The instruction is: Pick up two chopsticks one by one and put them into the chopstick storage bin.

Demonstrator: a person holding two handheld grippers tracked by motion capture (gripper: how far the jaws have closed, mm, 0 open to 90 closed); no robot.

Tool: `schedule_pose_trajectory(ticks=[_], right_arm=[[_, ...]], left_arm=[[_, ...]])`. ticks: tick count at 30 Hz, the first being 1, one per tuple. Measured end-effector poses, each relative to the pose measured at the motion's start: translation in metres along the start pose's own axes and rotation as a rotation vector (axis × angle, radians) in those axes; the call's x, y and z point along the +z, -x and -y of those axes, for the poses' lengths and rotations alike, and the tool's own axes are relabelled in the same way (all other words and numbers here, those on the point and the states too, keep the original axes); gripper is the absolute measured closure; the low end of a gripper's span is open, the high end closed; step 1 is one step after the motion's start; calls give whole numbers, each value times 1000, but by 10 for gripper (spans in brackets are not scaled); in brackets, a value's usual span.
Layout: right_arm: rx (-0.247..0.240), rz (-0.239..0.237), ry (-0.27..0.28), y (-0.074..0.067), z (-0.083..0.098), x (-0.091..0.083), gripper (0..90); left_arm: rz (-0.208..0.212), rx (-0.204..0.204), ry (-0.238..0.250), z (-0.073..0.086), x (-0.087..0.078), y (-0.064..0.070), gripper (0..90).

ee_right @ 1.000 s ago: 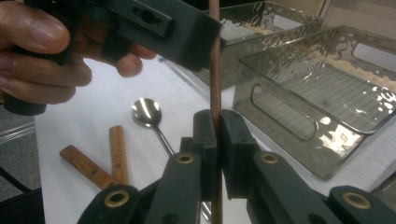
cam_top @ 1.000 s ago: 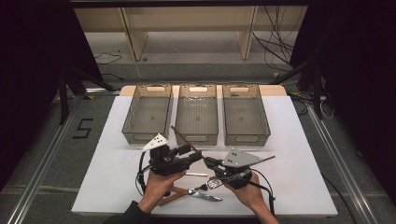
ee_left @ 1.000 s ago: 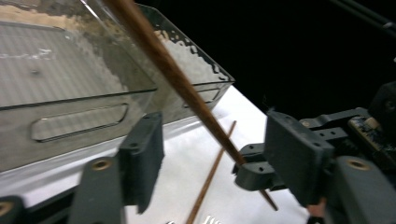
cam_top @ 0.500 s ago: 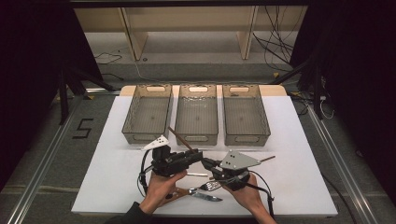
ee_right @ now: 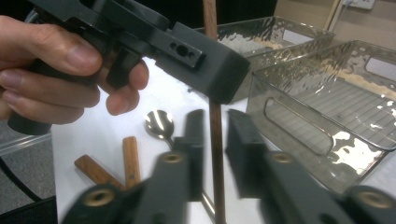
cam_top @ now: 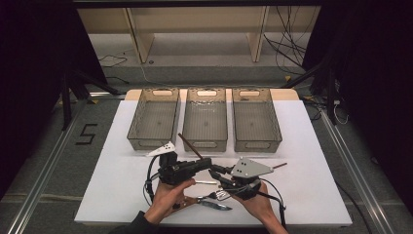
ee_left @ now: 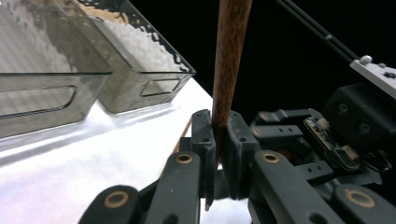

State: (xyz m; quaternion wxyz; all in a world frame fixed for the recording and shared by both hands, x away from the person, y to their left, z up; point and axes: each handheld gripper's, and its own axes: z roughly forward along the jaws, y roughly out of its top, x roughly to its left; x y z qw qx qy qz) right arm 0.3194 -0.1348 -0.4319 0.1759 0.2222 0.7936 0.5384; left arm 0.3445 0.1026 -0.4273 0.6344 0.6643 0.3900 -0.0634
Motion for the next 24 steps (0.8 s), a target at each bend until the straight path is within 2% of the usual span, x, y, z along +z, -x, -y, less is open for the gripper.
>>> schedule_pose_trajectory(ticks=[2,4,8,12,15,17,20,24], right_arm=[[-3,0,10,0,-1,-3,690],[5,-11,18,-1,-1,-7,600],[22,10,-6,2,0,-15,481],[49,25,-41,8,7,-25,398],[72,42,-61,12,15,-34,344],[84,40,-79,16,21,-39,303],[94,51,-86,19,28,-46,276],[103,54,-85,22,32,-52,259]], left_arm=[[0,12,0,-2,-2,1,841],[-8,29,3,-6,-6,-1,841],[-25,50,-4,-19,-17,-8,841],[-57,43,1,-35,-30,-20,840],[-85,50,-16,-47,-39,-29,839],[-84,30,-15,-57,-46,-35,839],[-98,18,-24,-72,-54,-43,839],[-122,30,-46,-92,-62,-51,839]])
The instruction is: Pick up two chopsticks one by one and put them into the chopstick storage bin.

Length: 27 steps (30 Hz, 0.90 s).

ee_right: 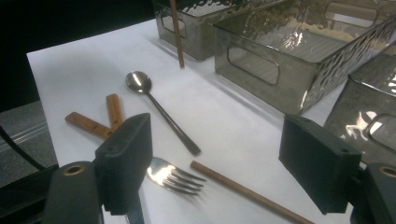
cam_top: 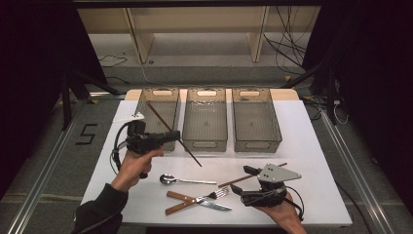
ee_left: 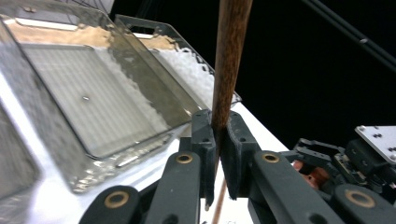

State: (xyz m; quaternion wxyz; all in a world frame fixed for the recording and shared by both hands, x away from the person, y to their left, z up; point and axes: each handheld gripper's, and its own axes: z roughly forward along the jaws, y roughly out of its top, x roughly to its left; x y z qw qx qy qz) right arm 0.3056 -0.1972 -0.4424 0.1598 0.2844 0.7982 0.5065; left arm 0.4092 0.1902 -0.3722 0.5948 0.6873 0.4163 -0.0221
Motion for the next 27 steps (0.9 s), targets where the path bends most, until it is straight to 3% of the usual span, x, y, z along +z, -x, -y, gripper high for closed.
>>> schedule_pose_trajectory(ticks=[7,15,20,27], right_arm=[[19,17,-20,3,9,-3,250],[36,31,-16,6,13,-7,250],[36,32,-22,7,15,-6,251],[40,31,-23,8,16,-7,243]], left_arm=[[-28,0,-46,-34,-9,-16,839],[-103,9,-72,-69,-18,-29,839],[-136,17,-84,-86,-23,-35,839],[-227,20,-111,-98,-24,-50,838]])
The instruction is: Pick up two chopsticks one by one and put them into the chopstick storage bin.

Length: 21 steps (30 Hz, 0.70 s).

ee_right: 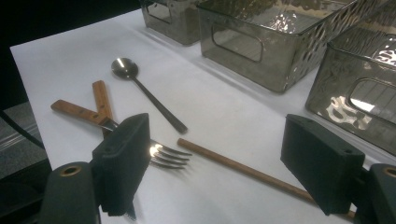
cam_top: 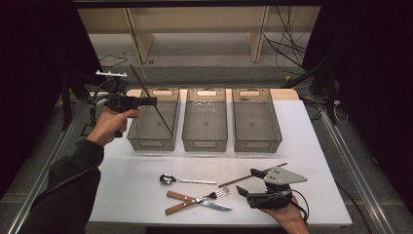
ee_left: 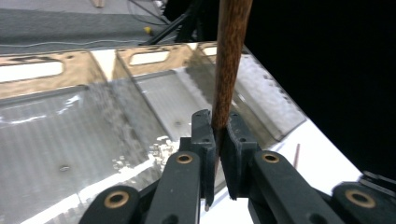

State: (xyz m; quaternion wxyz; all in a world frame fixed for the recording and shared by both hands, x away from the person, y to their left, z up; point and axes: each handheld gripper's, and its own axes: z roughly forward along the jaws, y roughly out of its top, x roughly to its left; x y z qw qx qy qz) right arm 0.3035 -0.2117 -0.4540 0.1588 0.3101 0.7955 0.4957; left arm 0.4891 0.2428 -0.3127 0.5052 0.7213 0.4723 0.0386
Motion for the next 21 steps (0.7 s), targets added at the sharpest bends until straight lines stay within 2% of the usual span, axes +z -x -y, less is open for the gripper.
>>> schedule_pose_trajectory(ticks=[6,12,21], right_arm=[[9,5,-1,0,1,0,207],[5,5,1,0,1,-1,204],[1,6,-6,0,2,-1,204]], left_arm=[[-84,2,-39,-4,10,-12,838],[-143,8,-79,-4,25,-19,838],[-164,-14,-128,-2,45,-24,837]])
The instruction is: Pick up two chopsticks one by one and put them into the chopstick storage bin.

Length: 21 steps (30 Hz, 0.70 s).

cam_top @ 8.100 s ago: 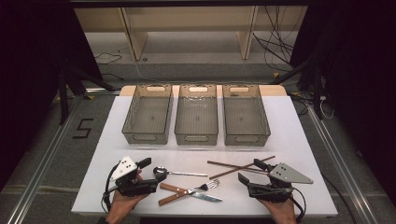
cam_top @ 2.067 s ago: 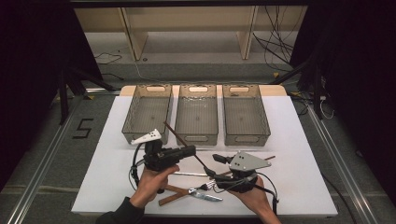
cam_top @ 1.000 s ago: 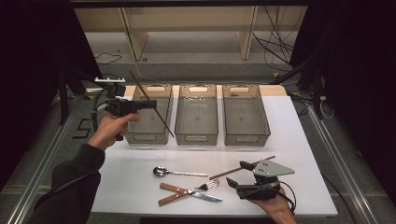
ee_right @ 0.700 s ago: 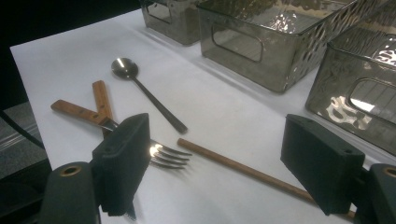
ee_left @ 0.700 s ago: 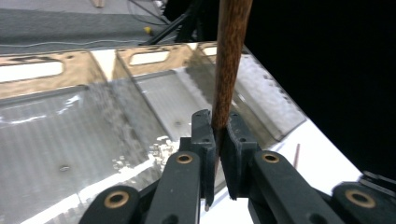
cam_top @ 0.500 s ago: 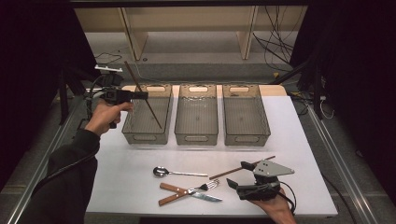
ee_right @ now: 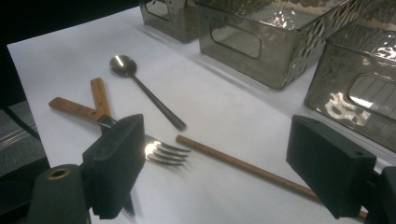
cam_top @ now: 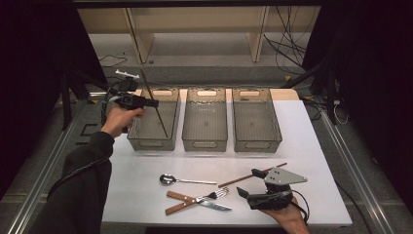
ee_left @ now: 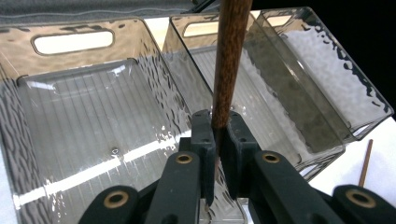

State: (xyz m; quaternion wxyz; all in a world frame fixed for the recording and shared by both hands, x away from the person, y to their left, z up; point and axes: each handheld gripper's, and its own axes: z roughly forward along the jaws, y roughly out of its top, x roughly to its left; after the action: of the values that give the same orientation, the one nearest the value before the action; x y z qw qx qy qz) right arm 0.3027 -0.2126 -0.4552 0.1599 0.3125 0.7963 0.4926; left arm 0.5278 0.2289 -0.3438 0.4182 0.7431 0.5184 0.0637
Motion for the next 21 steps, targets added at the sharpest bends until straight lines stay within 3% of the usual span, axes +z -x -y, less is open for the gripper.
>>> schedule_pose_trajectory(ticks=[13,21], right_arm=[[-7,3,-11,-1,0,1,207],[-7,1,-16,0,1,1,207]], left_arm=[[4,-10,-89,6,21,-2,835],[-17,-34,-97,10,29,-6,833]])
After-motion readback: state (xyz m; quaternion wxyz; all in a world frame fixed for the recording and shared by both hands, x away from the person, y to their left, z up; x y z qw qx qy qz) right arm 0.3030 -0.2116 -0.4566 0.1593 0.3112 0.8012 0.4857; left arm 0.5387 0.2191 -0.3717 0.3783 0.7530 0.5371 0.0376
